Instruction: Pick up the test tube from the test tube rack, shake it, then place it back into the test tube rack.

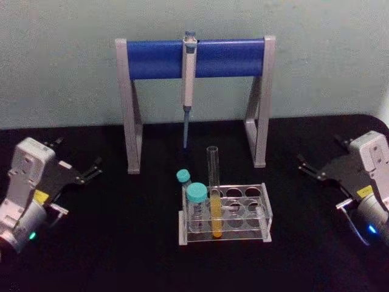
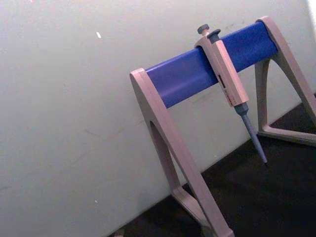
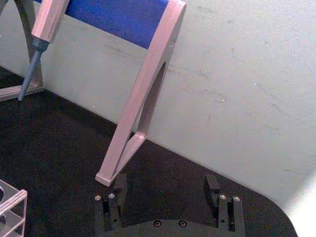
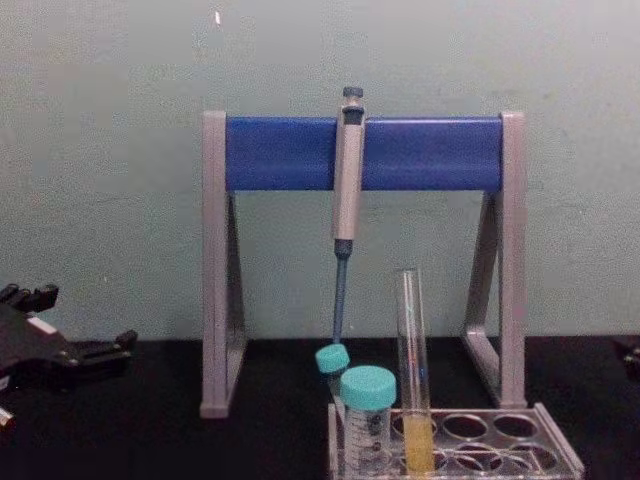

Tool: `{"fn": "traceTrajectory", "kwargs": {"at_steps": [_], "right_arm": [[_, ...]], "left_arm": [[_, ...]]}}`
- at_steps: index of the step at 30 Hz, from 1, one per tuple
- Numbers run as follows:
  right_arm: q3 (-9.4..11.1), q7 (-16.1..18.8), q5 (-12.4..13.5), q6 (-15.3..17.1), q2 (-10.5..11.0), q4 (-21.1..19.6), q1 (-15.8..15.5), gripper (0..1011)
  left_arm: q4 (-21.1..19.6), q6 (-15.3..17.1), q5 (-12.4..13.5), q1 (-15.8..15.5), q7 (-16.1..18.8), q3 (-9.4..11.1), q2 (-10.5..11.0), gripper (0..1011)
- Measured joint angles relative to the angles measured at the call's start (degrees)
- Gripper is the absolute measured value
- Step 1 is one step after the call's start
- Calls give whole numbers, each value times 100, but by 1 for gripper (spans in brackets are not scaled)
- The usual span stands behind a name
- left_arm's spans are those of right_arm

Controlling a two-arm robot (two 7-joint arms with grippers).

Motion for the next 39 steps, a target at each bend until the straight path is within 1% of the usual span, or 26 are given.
{"fn": "traceTrajectory", "kwargs": {"at_steps": [36, 39], "right_arm": [[0, 0, 0, 0, 0, 0, 0, 1000], [44, 8, -7, 9, -10, -11, -28, 1000]], "left_arm": [[0, 0, 0, 0, 0, 0, 0, 1001], [0, 0, 0, 0, 0, 0, 0, 1001]]}}
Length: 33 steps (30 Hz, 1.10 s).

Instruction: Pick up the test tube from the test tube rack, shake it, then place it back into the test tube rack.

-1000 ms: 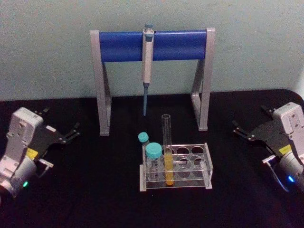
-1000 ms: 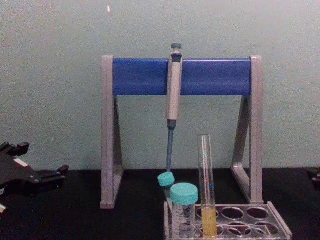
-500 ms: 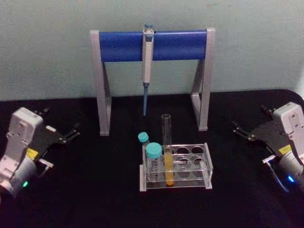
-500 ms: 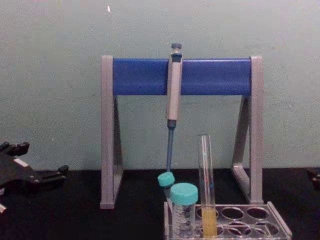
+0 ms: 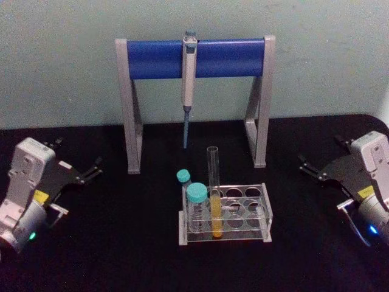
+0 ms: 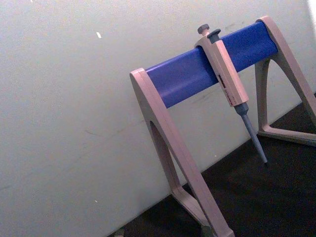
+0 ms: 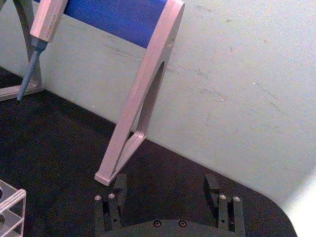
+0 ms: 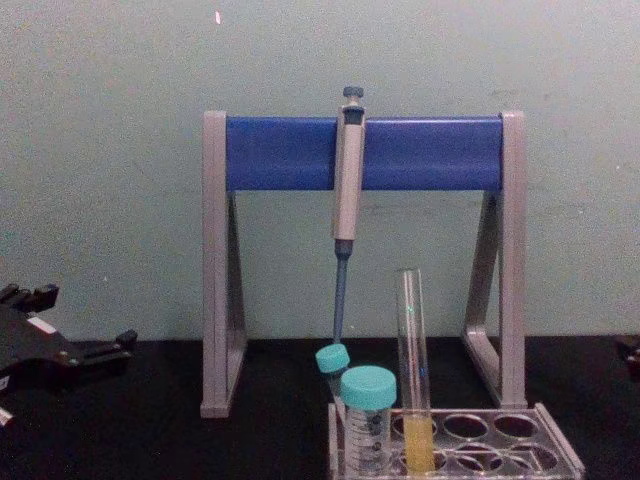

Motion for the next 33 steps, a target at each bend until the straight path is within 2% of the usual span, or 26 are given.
{"fn": "traceTrajectory", "kwargs": {"at_steps": [7, 10, 13, 17, 20, 24, 27, 30, 32, 33], "right_arm": [[159, 96, 29, 41, 31, -251, -256, 1000], [232, 163, 85, 51, 89, -486, -462, 1000], [327, 301, 227, 55, 157, -775, -735, 1000], [384, 477, 394, 54, 194, -979, -925, 1000], [439, 763, 647, 63, 215, -1226, -1130, 1000], [461, 1008, 846, 102, 208, -1386, -1224, 1000], [461, 1315, 1075, 195, 161, -1515, -1260, 1000], [438, 1497, 1174, 262, 117, -1556, -1235, 1000], [386, 1755, 1302, 380, 38, -1560, -1143, 1000], [386, 1755, 1302, 380, 38, -1560, -1143, 1000]], "left_arm": [[0, 0, 0, 0, 0, 0, 0, 1001], [0, 0, 0, 0, 0, 0, 0, 1001], [0, 0, 0, 0, 0, 0, 0, 1001], [0, 0, 0, 0, 0, 0, 0, 1001], [0, 0, 0, 0, 0, 0, 0, 1001], [0, 0, 0, 0, 0, 0, 0, 1001], [0, 0, 0, 0, 0, 0, 0, 1001], [0, 0, 0, 0, 0, 0, 0, 1001], [0, 0, 0, 0, 0, 0, 0, 1001], [0, 0, 0, 0, 0, 0, 0, 1001]]}}
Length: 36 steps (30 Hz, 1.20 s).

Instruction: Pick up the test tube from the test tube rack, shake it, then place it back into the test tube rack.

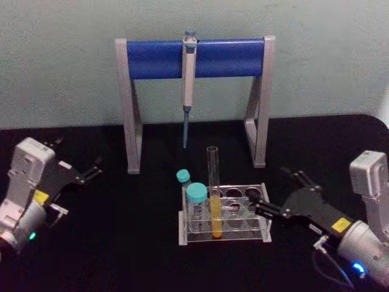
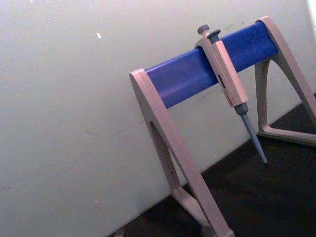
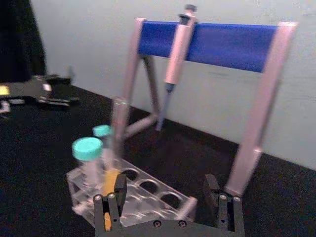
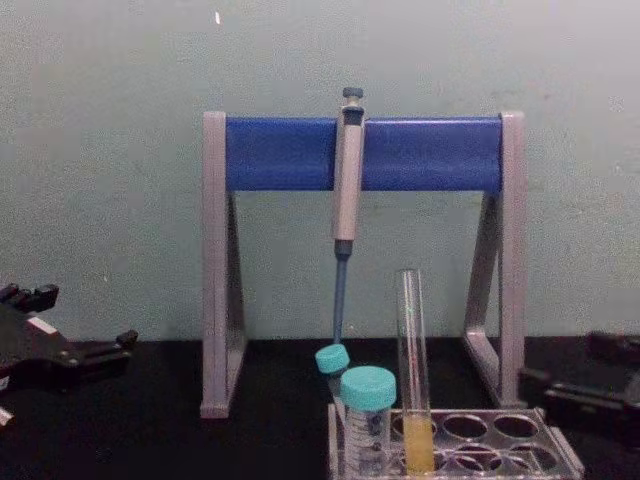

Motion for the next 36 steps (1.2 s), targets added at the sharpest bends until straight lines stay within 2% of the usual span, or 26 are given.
{"fn": "traceTrajectory", "kwargs": {"at_steps": [6, 13, 24, 36], "right_arm": [[-140, 535, 169, 260, -182, 121, 305, 1000], [-224, 916, 232, 431, -361, 194, 540, 1000], [-254, 1005, 380, 730, -718, 548, 880, 1000], [-447, 1056, 281, 849, -957, 1039, 1336, 1000]], "left_arm": [[0, 0, 0, 0, 0, 0, 0, 1001], [0, 0, 0, 0, 0, 0, 0, 1001], [0, 0, 0, 0, 0, 0, 0, 1001], [0, 0, 0, 0, 0, 0, 0, 1001]]}}
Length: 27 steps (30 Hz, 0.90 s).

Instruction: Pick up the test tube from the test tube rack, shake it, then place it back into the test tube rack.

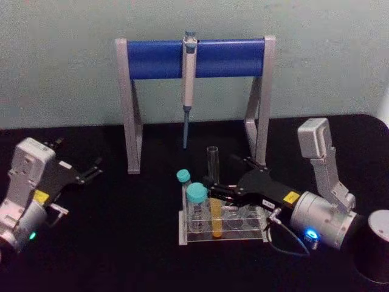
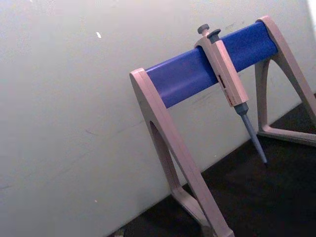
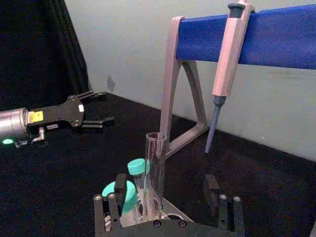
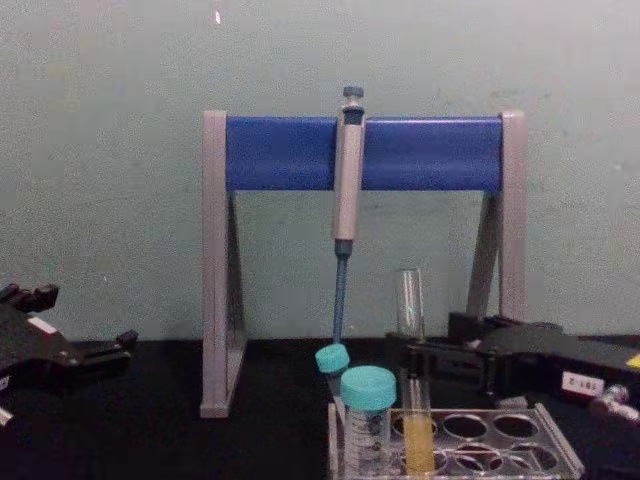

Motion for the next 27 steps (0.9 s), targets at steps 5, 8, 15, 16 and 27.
{"fn": "traceTrajectory", "kwargs": {"at_steps": [5, 8, 15, 16, 27], "right_arm": [[-50, 46, -47, 12, -23, 62, 82, 1000], [-82, 55, -93, 26, -22, 78, 118, 1000], [-132, 51, -215, 56, -4, 97, 163, 1000], [-133, 51, -221, 57, -4, 97, 165, 1000], [-143, 56, -277, 56, -1, 98, 180, 1000]], "left_arm": [[0, 0, 0, -1, 0, 0, 0, 1001], [0, 0, 0, 0, 0, 0, 0, 1001], [0, 0, 0, 0, 0, 0, 0, 1001], [0, 0, 0, 0, 0, 0, 0, 1001], [0, 0, 0, 0, 0, 0, 0, 1001]]}}
